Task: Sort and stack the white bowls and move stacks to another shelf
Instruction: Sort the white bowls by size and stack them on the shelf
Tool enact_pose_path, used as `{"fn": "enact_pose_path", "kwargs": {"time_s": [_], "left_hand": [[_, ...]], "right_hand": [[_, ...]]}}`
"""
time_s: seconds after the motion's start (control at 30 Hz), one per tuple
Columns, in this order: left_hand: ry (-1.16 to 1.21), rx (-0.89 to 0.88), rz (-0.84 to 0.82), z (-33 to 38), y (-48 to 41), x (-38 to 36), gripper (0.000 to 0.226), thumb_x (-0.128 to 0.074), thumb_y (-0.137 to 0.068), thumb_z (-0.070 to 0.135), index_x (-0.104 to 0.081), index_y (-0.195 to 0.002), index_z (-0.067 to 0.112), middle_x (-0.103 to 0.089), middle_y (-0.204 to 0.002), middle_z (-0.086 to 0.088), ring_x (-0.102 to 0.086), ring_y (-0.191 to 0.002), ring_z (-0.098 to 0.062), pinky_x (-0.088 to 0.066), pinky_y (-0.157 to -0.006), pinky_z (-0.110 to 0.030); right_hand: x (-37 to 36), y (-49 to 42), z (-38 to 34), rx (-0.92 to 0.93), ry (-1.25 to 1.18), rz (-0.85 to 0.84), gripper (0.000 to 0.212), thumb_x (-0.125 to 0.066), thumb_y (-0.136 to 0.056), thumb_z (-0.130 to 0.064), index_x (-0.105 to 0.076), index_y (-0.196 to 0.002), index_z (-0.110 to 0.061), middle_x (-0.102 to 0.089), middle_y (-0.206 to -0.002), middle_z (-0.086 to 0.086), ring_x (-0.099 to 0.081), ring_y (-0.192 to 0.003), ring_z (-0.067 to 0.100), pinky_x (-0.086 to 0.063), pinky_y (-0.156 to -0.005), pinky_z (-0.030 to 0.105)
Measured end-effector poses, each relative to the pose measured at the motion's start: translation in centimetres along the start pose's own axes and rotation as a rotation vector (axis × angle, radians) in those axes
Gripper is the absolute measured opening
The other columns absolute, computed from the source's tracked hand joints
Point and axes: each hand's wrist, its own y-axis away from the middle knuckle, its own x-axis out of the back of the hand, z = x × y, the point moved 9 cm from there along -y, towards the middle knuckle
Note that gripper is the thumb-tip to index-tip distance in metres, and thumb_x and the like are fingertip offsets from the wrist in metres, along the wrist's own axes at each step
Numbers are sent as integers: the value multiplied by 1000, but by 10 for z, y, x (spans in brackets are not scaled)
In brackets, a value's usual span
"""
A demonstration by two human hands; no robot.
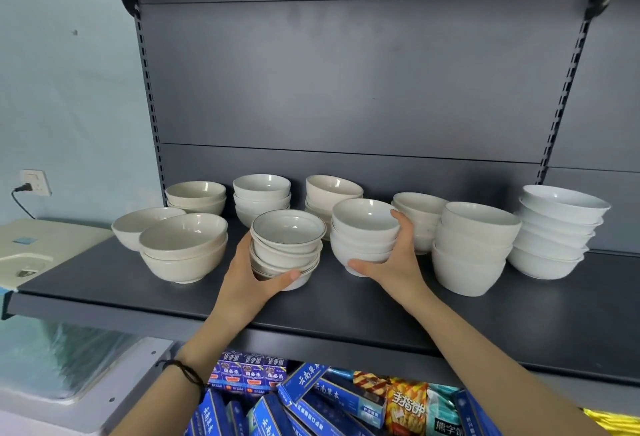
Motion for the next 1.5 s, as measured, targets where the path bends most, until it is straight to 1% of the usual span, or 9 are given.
{"fn": "enact_pose_path", "kwargs": {"time_s": [0.33, 0.43, 0.53, 0.67, 0.8, 0.9, 1.1, 1.27, 1.5], "left_hand": [[6, 67, 25, 0, 2, 5, 95, -95, -55, 20, -37, -130, 29, -53, -122, 9, -51, -104, 3, -38, -78, -4], [-14, 82, -15, -5, 3, 2, 102, -94, -42, 41, -34, -125, 34, -47, -129, 5, -48, -112, -2, -38, -82, -8], [-27, 107, -93, -9, 3, -4, 109, -85, -35, 54, -29, -127, 38, -39, -132, 5, -43, -119, -6, -36, -88, -11], [-32, 166, -214, -12, 0, -8, 108, -84, -35, 53, -28, -127, 39, -35, -132, 6, -44, -120, -8, -37, -95, -20], [3, 213, -363, -9, 3, -12, 104, -93, -53, 26, -23, -129, 35, -44, -127, 15, -49, -115, -1, -43, -81, -7], [24, 230, -405, -7, 7, -12, 92, -89, -65, 8, -25, -128, 32, -62, -119, 8, -57, -113, -5, -45, -83, -10], [51, 243, -364, 3, 21, -8, 91, -89, -49, 27, -35, -122, 35, -76, -100, -5, -71, -95, -18, -53, -86, -23], [16, 236, -331, 25, 34, -16, 87, -86, -68, 5, -35, -131, 36, -78, -92, -1, -73, -91, -11, -50, -82, -19], [-20, 201, -455, 54, 58, -56, 97, -87, -67, 19, -30, -144, 36, -78, -97, 0, -72, -97, -11, -47, -102, -34]], "right_hand": [[1, -1, 3, 51, 17, -6, 118, -93, -62, -21, -9, -135, -61, -26, -155, -10, -30, -142, 14, -33, -118, 44], [1, 1, 2, 46, 37, 14, 123, -92, -62, -21, -6, -143, -52, -20, -158, -9, -24, -145, 14, -28, -120, 44], [13, 13, -13, 68, 88, 204, 116, -90, -66, -22, -10, -149, -38, -12, -158, -2, -15, -146, 17, -22, -119, 35], [22, 37, -43, 247, -38, 389, 82, -76, -72, -27, -26, -136, -32, -25, -137, -4, -38, -127, 16, -41, -105, 26], [-4, 45, -44, 198, -60, 190, 43, -74, -85, -13, -46, -109, -33, -41, -115, -5, -52, -101, 11, -48, -81, 17], [-37, 50, -42, 134, -81, -105, 31, -70, -90, -17, -50, -111, -26, -53, -112, -1, -57, -91, 13, -50, -74, 17], [-49, 55, -34, 35, -88, -270, 64, -80, -81, -21, -33, -118, -44, -41, -127, -26, -53, -111, -5, -48, -88, 13], [-45, 67, -33, 58, -179, -385, 113, -85, -75, -17, 0, -138, -56, -29, -140, -35, -41, -131, -10, -44, -100, 12], [-11, 73, -30, 88, -177, -389, 120, -89, -56, -33, -8, -144, -45, -31, -146, -22, -39, -132, -9, -43, -102, 14]]}}
